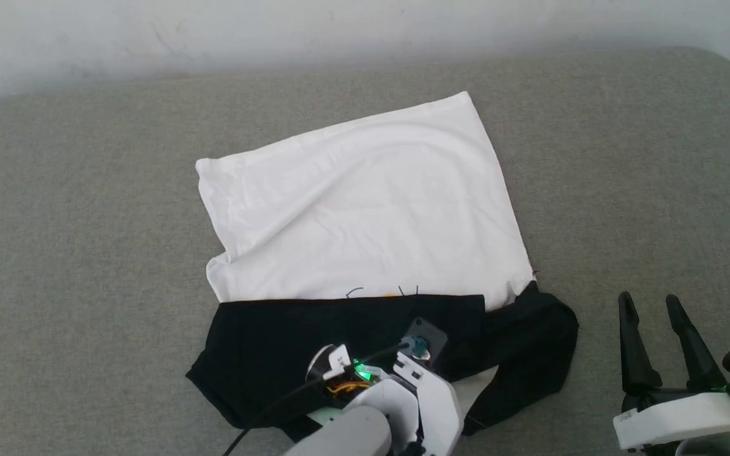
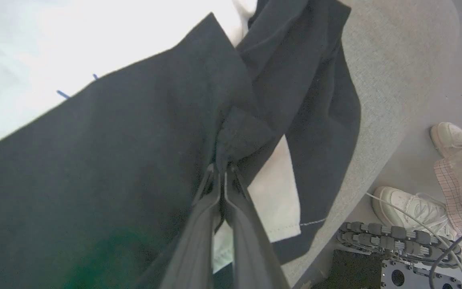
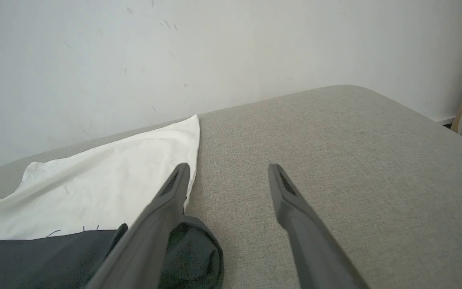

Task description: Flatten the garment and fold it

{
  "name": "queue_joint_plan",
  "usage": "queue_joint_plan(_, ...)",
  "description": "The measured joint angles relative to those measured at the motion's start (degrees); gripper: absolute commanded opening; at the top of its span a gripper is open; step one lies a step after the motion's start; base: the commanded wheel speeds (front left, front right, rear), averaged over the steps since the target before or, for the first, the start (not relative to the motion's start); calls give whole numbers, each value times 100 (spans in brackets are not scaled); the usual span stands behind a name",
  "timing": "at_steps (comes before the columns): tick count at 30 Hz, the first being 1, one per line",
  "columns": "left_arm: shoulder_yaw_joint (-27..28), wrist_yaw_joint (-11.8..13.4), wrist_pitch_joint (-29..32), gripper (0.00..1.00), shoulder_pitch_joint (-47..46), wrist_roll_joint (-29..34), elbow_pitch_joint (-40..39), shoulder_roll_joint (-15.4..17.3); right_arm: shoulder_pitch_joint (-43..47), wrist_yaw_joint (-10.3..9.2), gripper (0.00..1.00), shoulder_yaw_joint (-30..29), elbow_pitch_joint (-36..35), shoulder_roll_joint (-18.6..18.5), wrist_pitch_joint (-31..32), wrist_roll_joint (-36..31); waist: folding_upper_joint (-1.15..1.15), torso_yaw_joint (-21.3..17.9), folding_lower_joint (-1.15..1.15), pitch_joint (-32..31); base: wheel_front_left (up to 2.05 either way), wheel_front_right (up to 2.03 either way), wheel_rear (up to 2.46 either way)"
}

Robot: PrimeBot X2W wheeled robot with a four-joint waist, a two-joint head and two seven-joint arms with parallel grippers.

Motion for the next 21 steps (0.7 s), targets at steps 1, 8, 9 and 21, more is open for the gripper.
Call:
queue_joint_plan(1, 8, 8, -33, 0, -35, -56, 45, -1, -9, 0, 100, 3, 4, 0, -4, 0, 0, -14, 0, 5, 0, 0, 0)
queue_joint_plan(8, -27, 103, -187, 100, -145, -517, 189, -3, -25, 0, 100, -3, 68, 0, -33, 0, 0, -60, 0, 32, 0, 0, 0)
queue_joint_plan(9, -24, 103, -191, 100, -151, -619, 181, -3, -25, 0, 100, -11, 74, 0, -35, 0, 0, -53, 0, 25, 0, 0, 0)
queue_joint_plan(21, 614, 245, -472, 100, -68, -1305, -1145, 358, 59, 0, 100, -168, 81, 1, 4, -36, 0, 161, -1, -247, 0, 0, 0)
